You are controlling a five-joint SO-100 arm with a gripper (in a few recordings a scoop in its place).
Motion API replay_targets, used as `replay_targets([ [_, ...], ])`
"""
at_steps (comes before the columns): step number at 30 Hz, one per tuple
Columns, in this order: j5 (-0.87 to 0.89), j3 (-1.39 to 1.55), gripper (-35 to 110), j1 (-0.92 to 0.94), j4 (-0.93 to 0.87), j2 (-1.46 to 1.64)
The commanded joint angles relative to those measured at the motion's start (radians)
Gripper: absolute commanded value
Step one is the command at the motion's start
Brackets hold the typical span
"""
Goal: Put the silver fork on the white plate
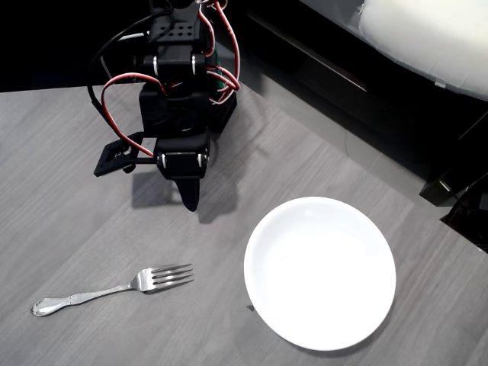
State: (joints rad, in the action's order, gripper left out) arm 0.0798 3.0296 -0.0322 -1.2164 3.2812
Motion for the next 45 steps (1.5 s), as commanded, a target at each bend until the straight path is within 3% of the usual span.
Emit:
replay_targets([
  [1,-0.002,0.002,0,0.006,-0.005,0.029],
  [19,0.003,0.002,0,-0.014,0.002,0.029],
  [28,-0.224,-0.169,0,0.037,0.054,-0.009],
  [38,-0.405,-1.066,0,0.236,0.052,-1.29],
  [45,-0.535,-1.235,13,0.29,0.038,-1.698],
])
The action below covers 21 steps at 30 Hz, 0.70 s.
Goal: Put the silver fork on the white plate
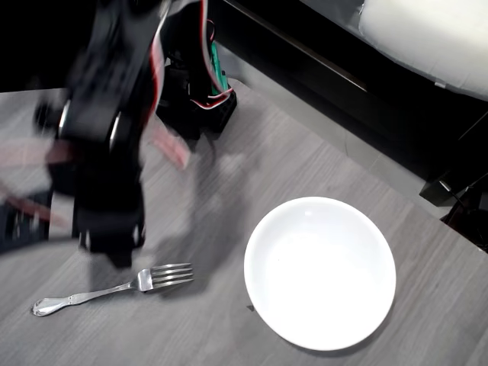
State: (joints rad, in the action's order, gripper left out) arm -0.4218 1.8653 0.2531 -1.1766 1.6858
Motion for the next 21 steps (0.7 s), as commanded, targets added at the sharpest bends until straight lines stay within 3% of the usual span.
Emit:
replay_targets([
  [1,-0.043,-0.075,15,0.005,0.002,-0.132],
  [21,-0.098,-0.075,17,-0.051,0.077,-0.235],
])
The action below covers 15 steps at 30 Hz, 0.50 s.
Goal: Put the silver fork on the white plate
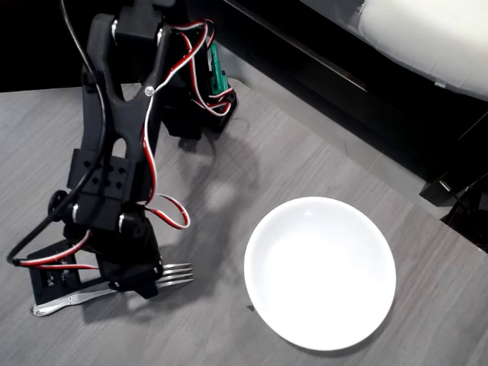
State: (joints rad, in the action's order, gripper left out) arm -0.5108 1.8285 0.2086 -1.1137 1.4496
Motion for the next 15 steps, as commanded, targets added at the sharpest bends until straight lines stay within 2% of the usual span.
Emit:
replay_targets([
  [1,-0.009,-0.038,17,-0.008,0.017,-0.005],
  [15,-0.009,-0.067,17,-0.012,0.035,-0.06],
])
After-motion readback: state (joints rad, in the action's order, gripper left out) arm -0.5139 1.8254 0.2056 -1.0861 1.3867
